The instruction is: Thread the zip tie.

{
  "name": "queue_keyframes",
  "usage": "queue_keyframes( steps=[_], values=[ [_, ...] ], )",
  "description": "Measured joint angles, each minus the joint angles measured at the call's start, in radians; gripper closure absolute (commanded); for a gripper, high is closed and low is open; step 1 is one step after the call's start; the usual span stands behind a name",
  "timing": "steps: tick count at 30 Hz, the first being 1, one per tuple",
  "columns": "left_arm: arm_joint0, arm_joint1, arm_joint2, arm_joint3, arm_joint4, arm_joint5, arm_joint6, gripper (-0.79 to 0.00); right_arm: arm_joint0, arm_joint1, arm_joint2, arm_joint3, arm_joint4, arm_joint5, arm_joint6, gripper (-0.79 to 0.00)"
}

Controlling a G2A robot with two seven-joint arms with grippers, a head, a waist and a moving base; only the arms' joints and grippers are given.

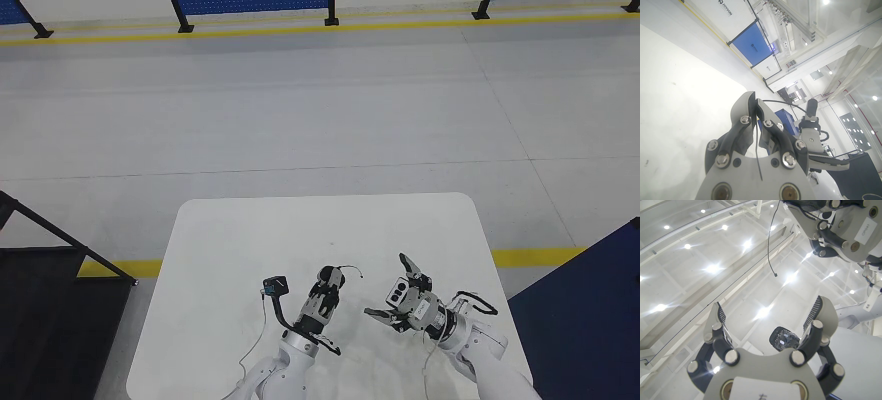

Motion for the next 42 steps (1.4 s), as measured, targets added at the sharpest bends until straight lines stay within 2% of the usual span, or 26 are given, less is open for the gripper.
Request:
queue_keyframes(
  steps=[4,13,17,21,28,38,40,42],
  values=[
    [0.003,0.000,-0.009,-0.011,-0.011,0.008,-0.003,0.000,0.001,0.004,0.020,-0.017,-0.032,-0.030,-0.007,-0.785],
    [0.059,0.006,-0.095,-0.151,-0.143,0.097,-0.098,0.000,-0.060,0.048,0.183,-0.102,-0.354,-0.165,0.171,-0.785],
    [0.095,0.013,-0.128,-0.215,-0.194,0.088,-0.151,0.000,-0.080,0.064,0.232,-0.134,-0.496,-0.213,0.207,-0.785],
    [0.132,0.016,-0.146,-0.263,-0.288,0.039,-0.218,0.000,-0.099,0.075,0.260,-0.161,-0.599,-0.275,0.245,-0.785],
    [0.154,0.018,-0.156,-0.270,-0.458,-0.050,-0.340,0.000,-0.124,0.076,0.262,-0.174,-0.599,-0.370,0.269,-0.785],
    [0.155,0.018,-0.158,-0.272,-0.470,-0.057,-0.343,0.000,-0.127,0.075,0.258,-0.174,-0.586,-0.372,0.261,-0.785],
    [0.170,0.015,-0.156,-0.282,-0.535,-0.087,-0.346,0.000,-0.127,0.074,0.252,-0.182,-0.588,-0.394,0.258,-0.785],
    [0.191,0.012,-0.153,-0.287,-0.688,-0.147,-0.384,0.000,-0.130,0.073,0.249,-0.183,-0.583,-0.429,0.266,-0.785]
  ],
)
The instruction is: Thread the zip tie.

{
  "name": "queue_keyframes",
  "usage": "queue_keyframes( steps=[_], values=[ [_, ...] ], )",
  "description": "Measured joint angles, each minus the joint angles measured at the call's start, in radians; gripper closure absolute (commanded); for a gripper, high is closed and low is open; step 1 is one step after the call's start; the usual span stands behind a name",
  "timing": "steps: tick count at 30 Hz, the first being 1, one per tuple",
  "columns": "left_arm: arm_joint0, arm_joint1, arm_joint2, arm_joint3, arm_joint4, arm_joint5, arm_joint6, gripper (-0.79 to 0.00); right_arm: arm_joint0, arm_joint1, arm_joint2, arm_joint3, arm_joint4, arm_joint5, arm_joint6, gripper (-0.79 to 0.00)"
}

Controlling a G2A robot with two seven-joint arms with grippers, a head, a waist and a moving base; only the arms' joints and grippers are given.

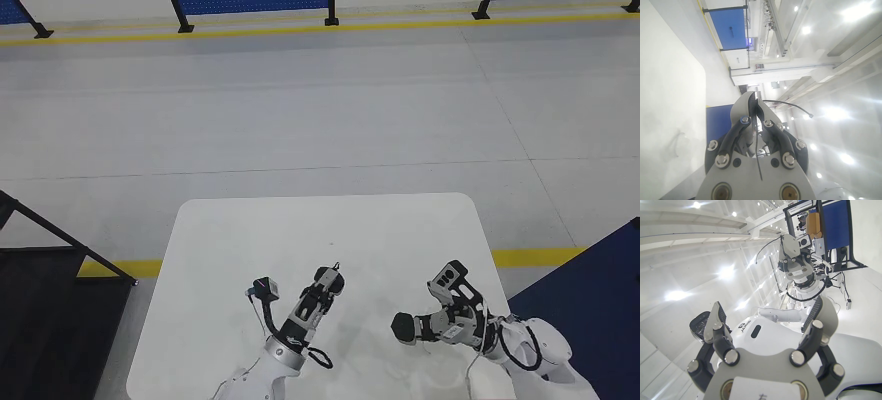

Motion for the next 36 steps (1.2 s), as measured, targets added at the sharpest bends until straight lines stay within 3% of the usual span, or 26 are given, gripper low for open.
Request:
queue_keyframes(
  steps=[4,15,22,29,36],
  values=[
    [0.004,0.005,-0.031,0.058,-0.175,-0.043,-0.038,0.000,-0.003,0.003,-0.004,-0.004,-0.042,-0.038,0.018,-0.785],
    [0.018,0.008,-0.035,0.068,0.015,-0.083,-0.064,0.000,0.046,0.000,-0.077,0.011,-0.101,-0.119,0.031,-0.785],
    [0.030,0.009,-0.046,0.061,-0.064,-0.092,-0.096,0.000,0.080,-0.006,-0.119,0.005,-0.099,-0.176,0.026,-0.785],
    [0.040,0.011,-0.051,0.057,-0.076,-0.092,-0.108,0.000,0.079,-0.006,-0.119,0.006,-0.100,-0.176,0.025,-0.785],
    [0.041,0.007,-0.043,0.069,-0.216,-0.110,-0.149,0.000,0.091,-0.011,-0.164,0.043,-0.042,-0.153,0.040,-0.785]
  ],
)
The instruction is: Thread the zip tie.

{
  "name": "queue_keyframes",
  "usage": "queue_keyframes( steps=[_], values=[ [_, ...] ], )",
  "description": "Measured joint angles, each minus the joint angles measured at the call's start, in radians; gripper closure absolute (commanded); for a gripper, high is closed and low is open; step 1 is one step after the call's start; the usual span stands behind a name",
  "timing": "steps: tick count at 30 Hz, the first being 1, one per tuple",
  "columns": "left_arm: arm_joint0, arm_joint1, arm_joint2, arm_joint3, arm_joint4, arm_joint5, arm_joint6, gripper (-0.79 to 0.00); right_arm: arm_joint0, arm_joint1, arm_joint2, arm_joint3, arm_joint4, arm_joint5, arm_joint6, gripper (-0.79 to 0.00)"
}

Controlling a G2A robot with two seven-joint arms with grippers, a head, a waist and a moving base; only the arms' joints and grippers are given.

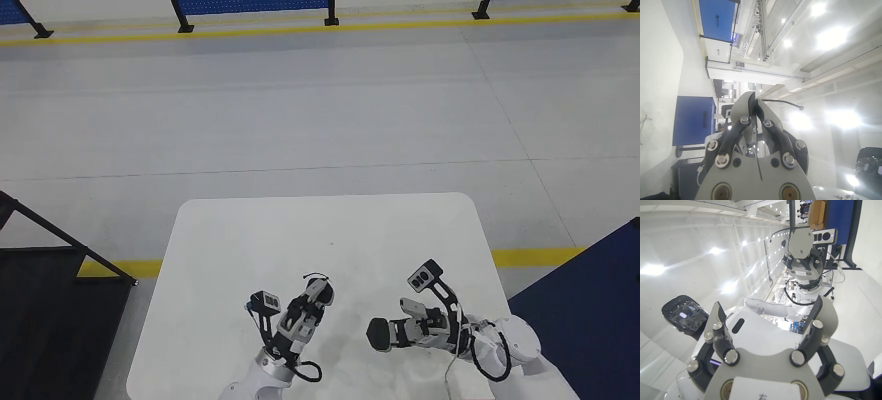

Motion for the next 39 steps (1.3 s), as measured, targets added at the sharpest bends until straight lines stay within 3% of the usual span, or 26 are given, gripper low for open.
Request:
queue_keyframes(
  steps=[8,19,24,30,39],
  values=[
    [0.006,-0.001,-0.002,-0.006,-0.126,-0.030,-0.072,0.000,0.062,-0.013,-0.055,0.121,0.135,0.031,0.034,-0.785],
    [0.000,-0.001,0.006,-0.003,-0.107,-0.029,-0.084,0.000,0.070,-0.020,-0.082,0.146,0.165,0.057,-0.005,-0.785],
    [-0.005,-0.003,0.033,0.018,-0.102,-0.082,-0.149,0.000,0.100,-0.029,-0.111,0.202,0.227,0.073,0.008,-0.785],
    [-0.015,-0.002,0.040,0.053,-0.111,-0.135,-0.213,0.000,0.135,-0.034,-0.125,0.251,0.235,0.077,0.025,-0.785],
    [-0.015,-0.005,0.058,0.033,-0.158,-0.104,-0.223,0.000,0.135,-0.033,-0.130,0.236,0.192,0.070,-0.008,-0.785]
  ],
)
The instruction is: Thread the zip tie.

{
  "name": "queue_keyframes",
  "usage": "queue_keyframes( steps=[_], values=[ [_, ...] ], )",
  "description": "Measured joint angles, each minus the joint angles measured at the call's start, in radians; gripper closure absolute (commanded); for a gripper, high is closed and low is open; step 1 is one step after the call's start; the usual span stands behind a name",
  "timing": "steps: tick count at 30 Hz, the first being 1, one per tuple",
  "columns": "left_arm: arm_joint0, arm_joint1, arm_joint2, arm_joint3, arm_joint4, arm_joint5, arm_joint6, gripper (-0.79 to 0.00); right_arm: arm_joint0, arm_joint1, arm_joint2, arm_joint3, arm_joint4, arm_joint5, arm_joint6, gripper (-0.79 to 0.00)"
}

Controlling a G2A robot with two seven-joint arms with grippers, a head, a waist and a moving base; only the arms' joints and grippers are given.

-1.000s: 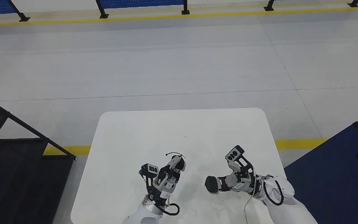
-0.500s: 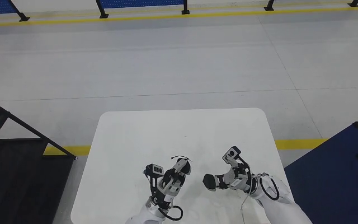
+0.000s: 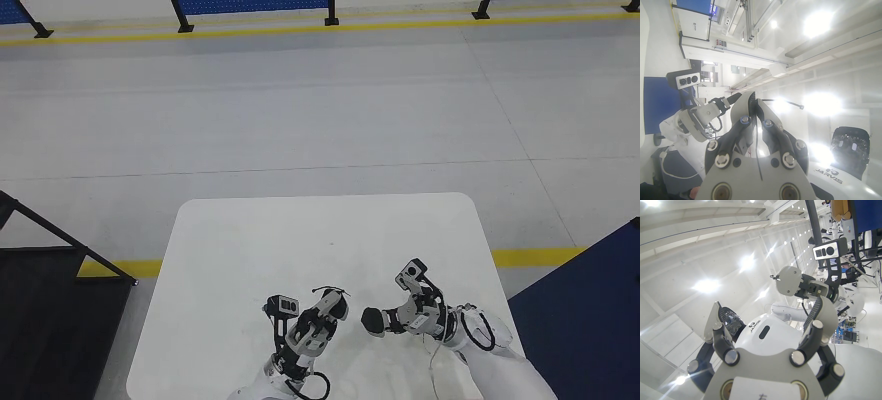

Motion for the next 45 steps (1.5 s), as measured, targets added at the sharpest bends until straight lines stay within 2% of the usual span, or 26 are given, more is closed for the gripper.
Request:
queue_keyframes(
  steps=[5,7,10,12,14,22,25,32,40,45],
  values=[
    [0.002,0.002,0.000,-0.016,-0.080,0.027,-0.052,0.000,0.012,-0.001,-0.008,-0.009,-0.038,-0.015,-0.010,-0.782],
    [0.004,0.004,-0.006,-0.015,-0.081,0.031,-0.060,0.000,0.019,-0.003,-0.015,-0.008,-0.035,-0.020,-0.010,-0.582],
    [0.009,0.006,-0.011,-0.014,-0.078,0.031,-0.063,0.000,0.031,-0.008,-0.029,-0.001,-0.019,-0.029,-0.001,-0.394],
    [0.011,0.006,-0.011,-0.014,-0.077,0.031,-0.062,0.000,0.042,-0.011,-0.039,0.007,-0.010,-0.035,0.004,-0.388],
    [0.013,0.006,-0.008,-0.015,-0.075,0.032,-0.062,0.000,0.052,-0.015,-0.049,0.015,-0.006,-0.042,0.007,-0.345],
    [0.009,0.003,0.014,-0.005,-0.084,0.035,-0.066,0.000,0.095,-0.029,-0.091,0.057,0.002,-0.069,0.014,-0.302],
    [0.008,0.002,0.022,0.001,-0.084,0.034,-0.065,0.000,0.105,-0.033,-0.101,0.068,0.006,-0.080,0.022,-0.256],
    [0.004,-0.001,0.037,0.006,-0.081,0.032,-0.057,0.000,0.113,-0.037,-0.105,0.065,-0.004,-0.109,0.033,-0.225],
    [0.001,-0.003,0.045,0.017,-0.080,0.027,-0.037,0.000,0.101,-0.038,-0.097,0.054,0.001,-0.120,0.046,-0.228],
    [0.000,-0.005,0.048,0.018,-0.081,0.024,-0.026,0.000,0.092,-0.038,-0.088,0.044,0.007,-0.124,0.064,-0.194]
  ],
)
